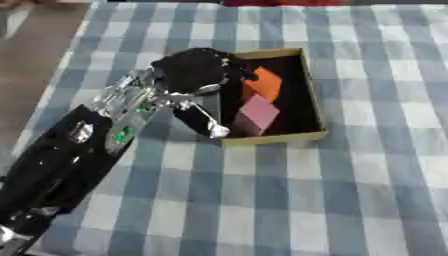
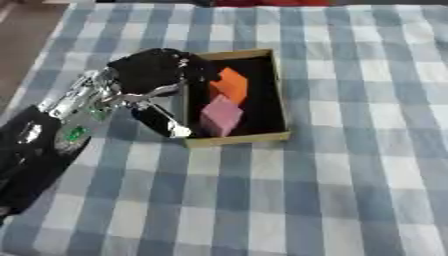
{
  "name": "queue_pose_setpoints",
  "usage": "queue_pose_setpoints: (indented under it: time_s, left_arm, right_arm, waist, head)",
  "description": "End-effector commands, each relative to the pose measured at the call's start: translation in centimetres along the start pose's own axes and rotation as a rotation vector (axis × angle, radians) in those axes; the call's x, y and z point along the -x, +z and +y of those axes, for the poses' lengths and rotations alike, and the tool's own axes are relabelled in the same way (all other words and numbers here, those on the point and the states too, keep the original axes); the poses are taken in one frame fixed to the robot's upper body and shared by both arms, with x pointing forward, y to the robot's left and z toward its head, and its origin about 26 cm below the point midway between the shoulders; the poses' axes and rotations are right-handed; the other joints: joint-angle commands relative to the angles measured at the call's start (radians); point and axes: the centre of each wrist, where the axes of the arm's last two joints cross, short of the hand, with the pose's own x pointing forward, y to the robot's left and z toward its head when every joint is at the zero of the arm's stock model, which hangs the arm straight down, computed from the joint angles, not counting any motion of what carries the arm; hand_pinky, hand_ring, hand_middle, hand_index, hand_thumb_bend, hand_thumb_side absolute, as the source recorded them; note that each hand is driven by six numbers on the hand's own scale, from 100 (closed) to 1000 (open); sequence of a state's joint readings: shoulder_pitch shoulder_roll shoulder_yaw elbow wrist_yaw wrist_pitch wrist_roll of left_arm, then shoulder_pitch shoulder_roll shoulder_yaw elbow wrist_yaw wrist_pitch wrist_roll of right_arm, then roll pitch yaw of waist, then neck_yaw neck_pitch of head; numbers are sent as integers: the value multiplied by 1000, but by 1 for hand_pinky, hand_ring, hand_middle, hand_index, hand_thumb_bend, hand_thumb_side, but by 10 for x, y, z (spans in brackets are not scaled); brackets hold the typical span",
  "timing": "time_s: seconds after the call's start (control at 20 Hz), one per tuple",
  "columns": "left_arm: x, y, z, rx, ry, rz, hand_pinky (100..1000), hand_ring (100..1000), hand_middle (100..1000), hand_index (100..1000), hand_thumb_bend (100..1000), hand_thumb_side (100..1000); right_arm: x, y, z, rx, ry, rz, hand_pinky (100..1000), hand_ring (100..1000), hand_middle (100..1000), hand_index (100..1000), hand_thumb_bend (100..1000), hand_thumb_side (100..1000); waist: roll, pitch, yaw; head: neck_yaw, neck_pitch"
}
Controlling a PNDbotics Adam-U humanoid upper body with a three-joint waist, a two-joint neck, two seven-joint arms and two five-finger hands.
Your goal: Pick up objects on the table and place them in the box.
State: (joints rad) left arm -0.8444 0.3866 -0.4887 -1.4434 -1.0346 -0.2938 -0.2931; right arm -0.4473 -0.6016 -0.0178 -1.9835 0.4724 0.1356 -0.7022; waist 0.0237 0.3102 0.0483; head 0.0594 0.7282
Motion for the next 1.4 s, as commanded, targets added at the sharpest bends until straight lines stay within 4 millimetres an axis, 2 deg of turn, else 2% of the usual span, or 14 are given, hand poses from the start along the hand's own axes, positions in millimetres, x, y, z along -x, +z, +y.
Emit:
queue_pose_setpoints:
  time_s: [0.05,0.15,0.3,0.4,0.5,0.6,0.7,0.8,1.05,1.2,1.4]
  left_arm:
    - [3,3,13,-47,-44,33,775,891,828,929,503,519]
    - [3,5,17,-69,-47,38,777,892,827,927,500,498]
    - [3,10,26,-95,-48,27,785,901,834,928,513,523]
    - [3,14,32,-111,-42,23,780,896,827,922,475,503]
    - [2,18,39,-140,-28,28,773,889,819,919,411,475]
    - [2,25,49,-186,-14,36,766,880,811,912,311,446]
    - [3,35,58,-250,4,55,758,868,801,908,173,497]
    - [4,46,66,-322,30,81,747,855,789,908,100,513]
    - [4,78,77,-483,91,153,732,833,767,901,100,602]
    - [-2,96,75,-556,142,184,708,794,721,914,100,738]
    - [-7,117,66,-640,234,268,683,763,684,913,100,762]
  right_arm:
    - [-3,-5,-4,14,-1,-20,769,733,712,787,127,1000]
    - [-3,-5,-5,13,1,-19,769,734,713,787,127,1000]
    - [-2,-5,-5,14,6,-20,770,734,713,788,127,1000]
    - [-2,-5,-5,14,7,-20,770,734,713,788,125,1000]
    - [-2,-5,-6,15,11,-20,770,735,714,788,123,1000]
    - [-1,-5,-7,17,16,-21,771,735,714,788,122,1000]
    - [0,-6,-8,25,23,-24,771,736,716,789,120,1000]
    - [1,-7,-9,37,30,-29,772,737,717,789,119,1000]
    - [2,-10,-11,63,40,-40,773,739,719,790,116,1000]
    - [2,-10,-12,75,42,-39,771,739,719,789,111,1000]
    - [3,-9,-12,84,43,-25,770,738,717,789,113,1000]
  waist:
    - [-2,-20,2]
    - [-3,-22,5]
    - [-4,-27,9]
    - [-5,-28,11]
    - [-5,-30,14]
    - [-6,-32,18]
    - [-6,-34,25]
    - [-7,-36,32]
    - [-11,-34,47]
    - [-16,-28,54]
    - [-25,-21,58]
  head:
    - [-7,-4]
    - [-11,-2]
    - [-18,2]
    - [-19,2]
    - [-21,3]
    - [-24,7]
    - [-31,11]
    - [-40,15]
    - [-59,8]
    - [-69,-3]
    - [-73,-20]
